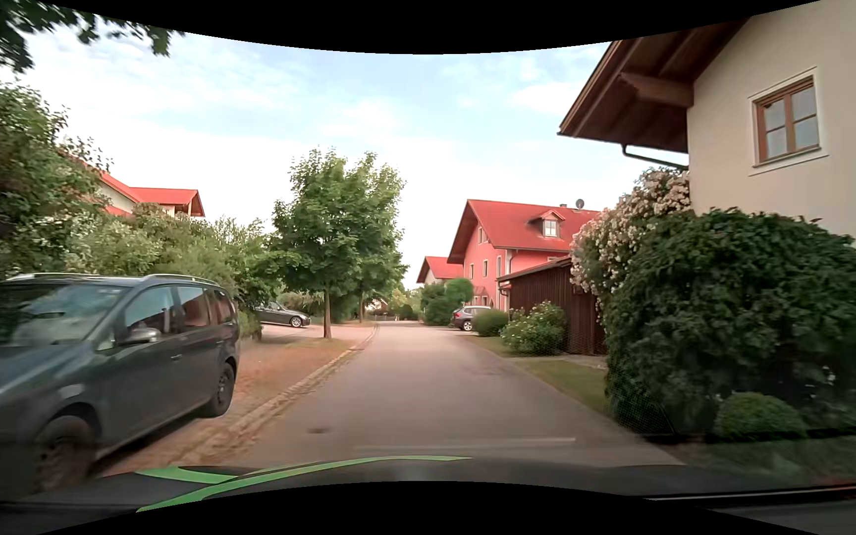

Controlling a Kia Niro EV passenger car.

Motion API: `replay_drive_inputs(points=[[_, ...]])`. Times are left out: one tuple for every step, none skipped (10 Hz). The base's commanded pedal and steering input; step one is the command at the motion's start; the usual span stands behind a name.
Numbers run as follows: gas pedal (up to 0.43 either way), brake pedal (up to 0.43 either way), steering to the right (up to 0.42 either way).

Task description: Follow the waypoints while adhering to traffic rules and regulations

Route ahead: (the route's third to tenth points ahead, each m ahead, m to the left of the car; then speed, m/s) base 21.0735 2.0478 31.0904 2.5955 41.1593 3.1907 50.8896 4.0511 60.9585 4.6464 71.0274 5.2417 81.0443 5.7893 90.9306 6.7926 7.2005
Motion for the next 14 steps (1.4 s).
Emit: replay_drive_inputs(points=[[0.087,0.000,-0.018],[0.087,0.000,-0.018],[0.087,0.000,-0.016],[0.087,0.000,-0.015],[0.087,0.000,-0.015],[0.087,0.000,-0.015],[0.087,0.000,-0.013],[0.087,0.000,-0.013],[0.087,0.000,-0.013],[0.079,0.000,-0.012],[0.079,0.000,-0.012],[0.079,0.000,-0.012],[0.067,0.000,-0.012],[0.047,0.000,-0.012]])
